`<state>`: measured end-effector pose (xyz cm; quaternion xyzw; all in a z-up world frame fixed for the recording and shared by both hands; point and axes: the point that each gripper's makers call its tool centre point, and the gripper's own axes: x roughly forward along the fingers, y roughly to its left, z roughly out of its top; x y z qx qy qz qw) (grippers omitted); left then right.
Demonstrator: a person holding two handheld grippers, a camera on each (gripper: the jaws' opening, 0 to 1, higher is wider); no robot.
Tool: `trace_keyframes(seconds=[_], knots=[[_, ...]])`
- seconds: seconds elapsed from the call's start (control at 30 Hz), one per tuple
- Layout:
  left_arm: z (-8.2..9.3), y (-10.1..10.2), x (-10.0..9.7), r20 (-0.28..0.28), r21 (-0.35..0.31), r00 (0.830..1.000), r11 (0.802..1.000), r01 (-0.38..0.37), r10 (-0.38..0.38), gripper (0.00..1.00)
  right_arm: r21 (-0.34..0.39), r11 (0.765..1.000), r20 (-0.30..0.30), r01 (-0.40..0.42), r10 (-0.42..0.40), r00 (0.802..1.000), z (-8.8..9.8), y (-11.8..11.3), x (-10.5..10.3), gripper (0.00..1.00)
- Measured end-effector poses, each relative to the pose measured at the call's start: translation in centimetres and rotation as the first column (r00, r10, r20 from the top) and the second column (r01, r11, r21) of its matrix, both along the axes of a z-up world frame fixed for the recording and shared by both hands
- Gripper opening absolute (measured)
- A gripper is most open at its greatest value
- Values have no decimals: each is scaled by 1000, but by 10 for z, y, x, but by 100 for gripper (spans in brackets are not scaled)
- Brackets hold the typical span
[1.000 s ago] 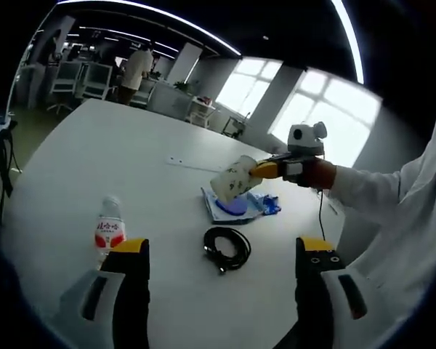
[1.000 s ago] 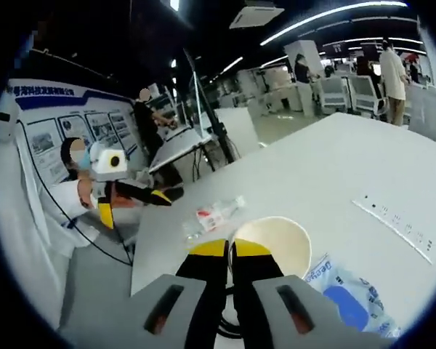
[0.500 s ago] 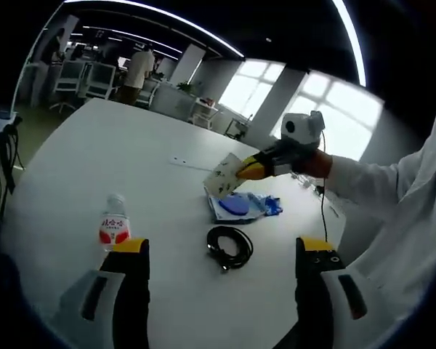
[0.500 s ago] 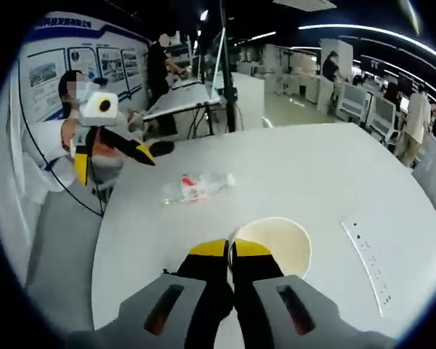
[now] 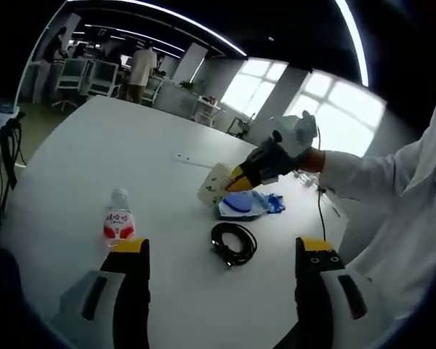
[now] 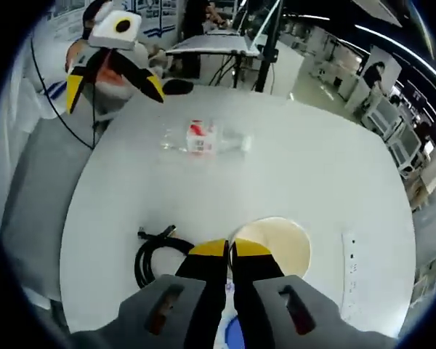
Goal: Arrange the tabletop items into an orderly group along one side of the table until the central work area is clear of visible clutter.
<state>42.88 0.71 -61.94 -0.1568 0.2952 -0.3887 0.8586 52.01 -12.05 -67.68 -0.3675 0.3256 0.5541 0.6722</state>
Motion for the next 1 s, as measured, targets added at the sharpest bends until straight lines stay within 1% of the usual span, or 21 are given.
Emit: trace_keyframes(seconds=[0.17, 0.3, 0.4, 0.77, 1.0], knots=[[-3, 1, -1, -8, -1, 1000, 1000, -7, 7, 84, -70, 996, 9, -55, 56, 998, -14, 0, -1, 0], [-4, 1, 0, -10, -3, 1000, 1000, -7, 7, 84, -76, 995, 2, -64, 64, 998, -19, 2, 1, 0], [-5, 0, 1, -12, -6, 1000, 1000, -7, 7, 84, -97, 992, 2, -77, 77, 997, -25, 2, 1, 0], [-9, 4, 2, -21, -6, 1000, 1000, -13, 13, 84, -105, 991, -14, -86, 85, 996, -34, 4, 3, 0], [-11, 4, 2, -27, -6, 1000, 1000, -12, 12, 84, -94, 992, -18, -82, 81, 997, -34, 6, 1, 0]])
